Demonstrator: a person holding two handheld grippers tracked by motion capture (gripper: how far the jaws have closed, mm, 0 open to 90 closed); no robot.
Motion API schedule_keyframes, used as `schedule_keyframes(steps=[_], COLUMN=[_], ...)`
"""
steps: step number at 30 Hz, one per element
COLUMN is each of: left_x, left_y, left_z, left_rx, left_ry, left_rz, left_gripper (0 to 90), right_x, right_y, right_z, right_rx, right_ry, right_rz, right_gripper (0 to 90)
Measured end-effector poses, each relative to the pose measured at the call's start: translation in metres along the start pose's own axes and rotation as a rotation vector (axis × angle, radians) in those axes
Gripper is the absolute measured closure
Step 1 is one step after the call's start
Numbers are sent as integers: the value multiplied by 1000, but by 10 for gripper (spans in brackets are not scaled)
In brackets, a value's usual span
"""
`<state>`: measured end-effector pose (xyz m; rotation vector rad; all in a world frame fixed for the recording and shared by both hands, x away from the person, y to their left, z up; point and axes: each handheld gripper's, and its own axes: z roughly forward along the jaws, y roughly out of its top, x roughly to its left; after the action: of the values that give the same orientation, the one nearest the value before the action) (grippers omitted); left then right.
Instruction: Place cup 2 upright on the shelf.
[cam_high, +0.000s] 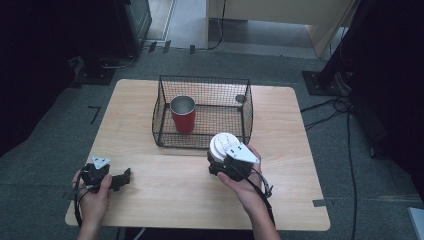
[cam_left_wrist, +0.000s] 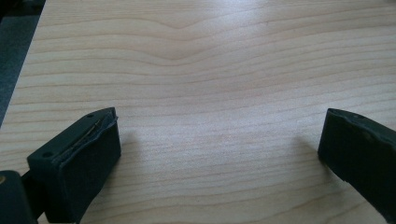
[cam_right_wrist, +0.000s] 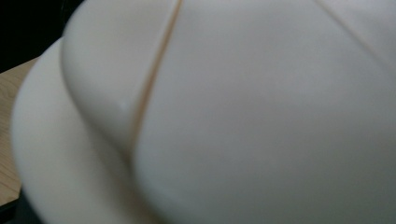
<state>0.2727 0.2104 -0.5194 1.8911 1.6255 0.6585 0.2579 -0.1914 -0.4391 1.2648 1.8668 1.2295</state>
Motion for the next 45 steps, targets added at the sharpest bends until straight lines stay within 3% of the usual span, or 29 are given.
schedule_keyframes(steps=[45], left_x=[0], left_y=[0], left_z=[0], left_rx=[1], left_ry=[0], left_rz=[-1], left_gripper=[0], right_x=[4], right_y=[75], right_z=[-17], right_rx=[-161], right_ry=[-24], right_rz=[-51], right_gripper=[160])
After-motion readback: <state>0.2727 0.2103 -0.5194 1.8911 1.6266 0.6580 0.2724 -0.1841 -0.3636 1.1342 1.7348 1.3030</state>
